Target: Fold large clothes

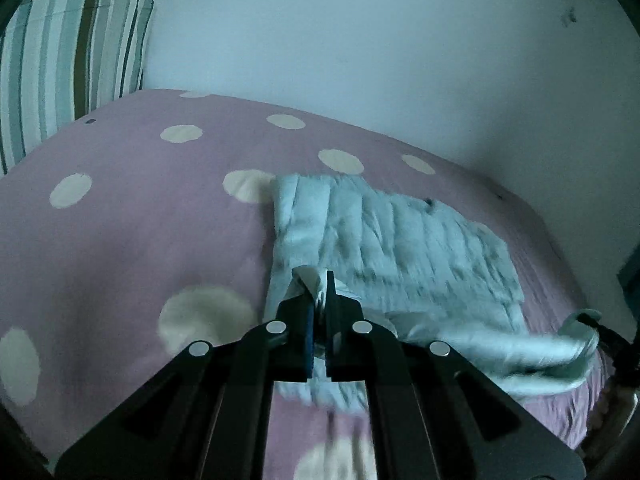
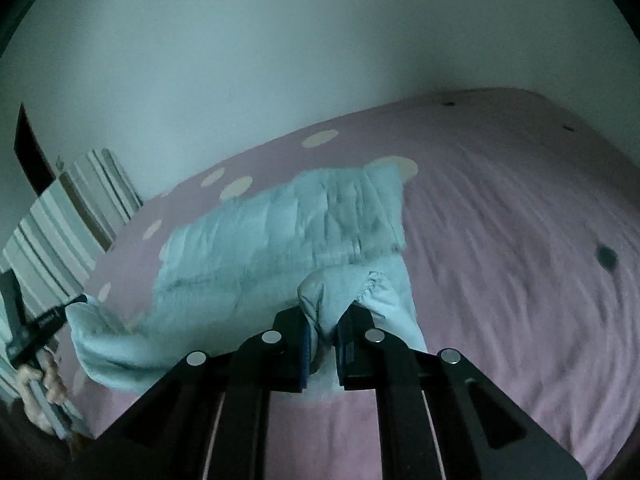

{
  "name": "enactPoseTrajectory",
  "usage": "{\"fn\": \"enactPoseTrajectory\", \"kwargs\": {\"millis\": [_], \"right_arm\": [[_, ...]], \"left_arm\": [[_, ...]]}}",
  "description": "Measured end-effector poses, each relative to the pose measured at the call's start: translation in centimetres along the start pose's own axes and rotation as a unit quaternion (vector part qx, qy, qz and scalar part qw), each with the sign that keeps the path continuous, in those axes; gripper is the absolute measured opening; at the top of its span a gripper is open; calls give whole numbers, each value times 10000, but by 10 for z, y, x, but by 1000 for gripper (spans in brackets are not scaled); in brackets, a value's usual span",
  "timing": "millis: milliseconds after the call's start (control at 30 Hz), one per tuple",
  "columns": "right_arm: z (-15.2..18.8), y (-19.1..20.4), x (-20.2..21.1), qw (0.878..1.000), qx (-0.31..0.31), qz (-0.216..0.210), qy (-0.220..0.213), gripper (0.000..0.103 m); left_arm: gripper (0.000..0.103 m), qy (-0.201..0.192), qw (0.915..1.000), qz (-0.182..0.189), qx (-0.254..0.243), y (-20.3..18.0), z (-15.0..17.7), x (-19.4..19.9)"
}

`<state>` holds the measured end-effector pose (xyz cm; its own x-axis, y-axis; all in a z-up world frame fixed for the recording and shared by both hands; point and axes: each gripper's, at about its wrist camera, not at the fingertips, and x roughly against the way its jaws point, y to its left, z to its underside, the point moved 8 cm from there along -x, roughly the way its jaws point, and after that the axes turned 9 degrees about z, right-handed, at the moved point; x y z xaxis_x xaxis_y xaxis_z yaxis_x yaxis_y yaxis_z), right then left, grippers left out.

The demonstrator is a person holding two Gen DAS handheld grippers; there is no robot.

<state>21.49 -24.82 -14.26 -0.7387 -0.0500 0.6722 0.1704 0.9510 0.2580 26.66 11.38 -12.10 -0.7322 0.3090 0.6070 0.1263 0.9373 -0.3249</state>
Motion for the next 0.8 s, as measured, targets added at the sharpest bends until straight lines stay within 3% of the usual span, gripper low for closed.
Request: {"fn": "enactPoseTrajectory", "kwargs": {"millis": [200,400,500,600,667,733,800], "right_arm": [[-47,5,-79,9996,-87,189,200,10],[-42,-10,-156,9954,-285,328,852,10],[-35,-12,-170,9942,-288,360,970,13],[-39,-11,-162,9956,-101,451,821,29],[-44,-10,-151,9968,-52,458,647,41],[-51,-11,-139,9980,-109,396,479,53],[-56,-12,-122,9987,-101,421,268,59]], "left_arm": [[3,114,9989,-442,-82,17,-50,-83],[4,710,9962,-495,-38,36,-41,-153],[9,893,9952,-410,-18,42,-36,-169],[24,796,9960,-378,-145,40,-42,-164],[59,581,9969,-480,-206,40,-51,-153],[64,206,9976,-611,-266,40,-63,-135],[66,92,9982,-524,-272,40,-68,-123]]}}
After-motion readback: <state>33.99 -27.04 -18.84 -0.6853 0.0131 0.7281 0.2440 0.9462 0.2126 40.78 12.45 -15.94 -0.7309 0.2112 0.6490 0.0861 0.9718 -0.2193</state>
